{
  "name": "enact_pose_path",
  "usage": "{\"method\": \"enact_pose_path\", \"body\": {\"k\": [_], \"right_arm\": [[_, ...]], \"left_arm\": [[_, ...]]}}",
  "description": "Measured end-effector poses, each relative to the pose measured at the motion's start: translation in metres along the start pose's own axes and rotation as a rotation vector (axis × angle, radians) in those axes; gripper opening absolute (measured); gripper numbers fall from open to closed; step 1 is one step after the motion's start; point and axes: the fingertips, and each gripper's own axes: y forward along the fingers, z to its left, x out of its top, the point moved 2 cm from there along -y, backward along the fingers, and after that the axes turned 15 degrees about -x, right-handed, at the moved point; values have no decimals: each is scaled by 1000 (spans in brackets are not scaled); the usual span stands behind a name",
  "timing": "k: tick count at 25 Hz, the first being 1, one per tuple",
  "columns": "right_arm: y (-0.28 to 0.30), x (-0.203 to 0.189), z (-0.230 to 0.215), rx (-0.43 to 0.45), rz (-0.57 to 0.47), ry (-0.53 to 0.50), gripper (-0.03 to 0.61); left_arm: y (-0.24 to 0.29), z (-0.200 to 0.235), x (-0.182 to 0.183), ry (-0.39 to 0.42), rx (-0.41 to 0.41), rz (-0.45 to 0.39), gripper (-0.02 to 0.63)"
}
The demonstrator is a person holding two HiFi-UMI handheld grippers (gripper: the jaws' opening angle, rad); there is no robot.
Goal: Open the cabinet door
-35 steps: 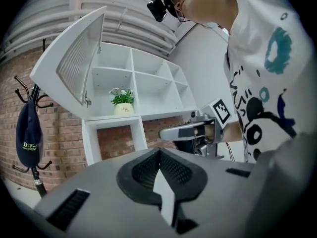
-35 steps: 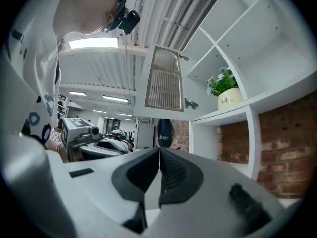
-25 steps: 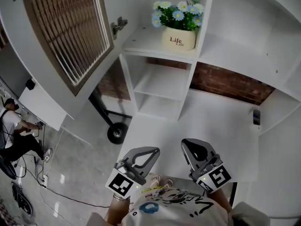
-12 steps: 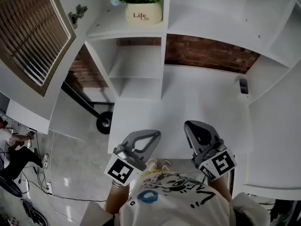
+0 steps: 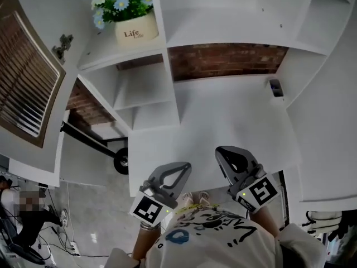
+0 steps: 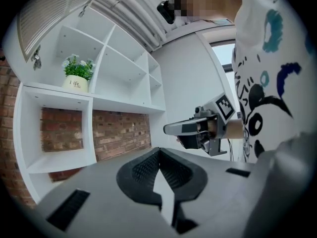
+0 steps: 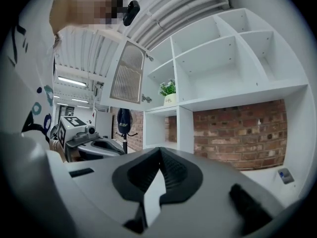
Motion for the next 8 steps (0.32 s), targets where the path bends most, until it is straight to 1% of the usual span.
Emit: {"method": "enact_pose_path", "body": {"k": [3, 8], "right_arm": [[-5, -4, -6, -35, 10, 6, 26], [-10, -8, -14, -76, 26, 5, 27]], "left_arm": [[7, -1, -4, -33, -33, 7, 15], [14, 2, -10, -21, -64, 28, 15]]}}
